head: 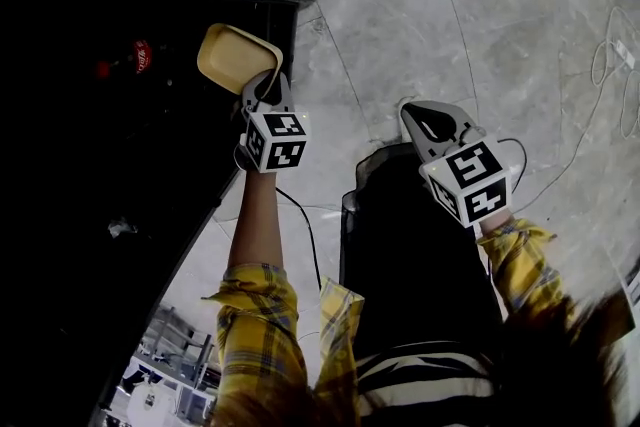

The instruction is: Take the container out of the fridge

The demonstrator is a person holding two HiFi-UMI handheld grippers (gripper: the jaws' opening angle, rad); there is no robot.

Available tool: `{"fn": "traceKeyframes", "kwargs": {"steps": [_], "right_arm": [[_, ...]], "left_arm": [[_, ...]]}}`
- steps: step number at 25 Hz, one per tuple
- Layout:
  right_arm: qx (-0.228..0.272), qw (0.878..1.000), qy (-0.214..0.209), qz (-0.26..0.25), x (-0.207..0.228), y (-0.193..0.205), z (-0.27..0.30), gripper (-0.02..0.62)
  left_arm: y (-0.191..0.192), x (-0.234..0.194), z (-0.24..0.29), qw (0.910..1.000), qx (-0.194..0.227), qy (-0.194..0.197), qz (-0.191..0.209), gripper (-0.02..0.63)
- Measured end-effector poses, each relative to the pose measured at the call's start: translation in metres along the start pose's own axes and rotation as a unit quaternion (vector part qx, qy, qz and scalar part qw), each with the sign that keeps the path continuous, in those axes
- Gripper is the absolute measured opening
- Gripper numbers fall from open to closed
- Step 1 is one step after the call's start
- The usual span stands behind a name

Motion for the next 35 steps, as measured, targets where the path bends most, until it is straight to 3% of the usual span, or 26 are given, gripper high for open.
{"fn": "traceKeyframes", "kwargs": {"steps": [11, 18, 26, 35], "right_arm": [[0.016, 1.000, 0.010, -0.014, -0.030, -0.022, -0.045, 0.028], [0.038, 0.999, 0.028, -0.014, -0.040, -0.040, -0.073, 0.028], [0.065, 0.997, 0.045, -0.021, -0.052, -0.060, -0.103, 0.028], [0.070, 0.996, 0.049, -0.034, -0.074, -0.065, -0.123, 0.028]], "left_arm": [[-0.011, 0.025, -0.078, 0.9967, 0.030, 0.056, 0.051, 0.031], [-0.023, 0.028, -0.129, 0.9954, 0.051, 0.075, 0.033, 0.031], [-0.033, 0.033, -0.188, 0.9912, 0.073, 0.102, 0.044, 0.032], [-0.046, 0.027, -0.240, 0.9893, 0.100, 0.100, 0.035, 0.032]]}}
Point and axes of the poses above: the fingertips, and each gripper's own axes: z forward along the fingers, x to its right, y out of its underside, the point moved 9 cm from there along -z, backward along the fingers, and after that the axes turned 4 degrees about -y, right-handed, at the moved point
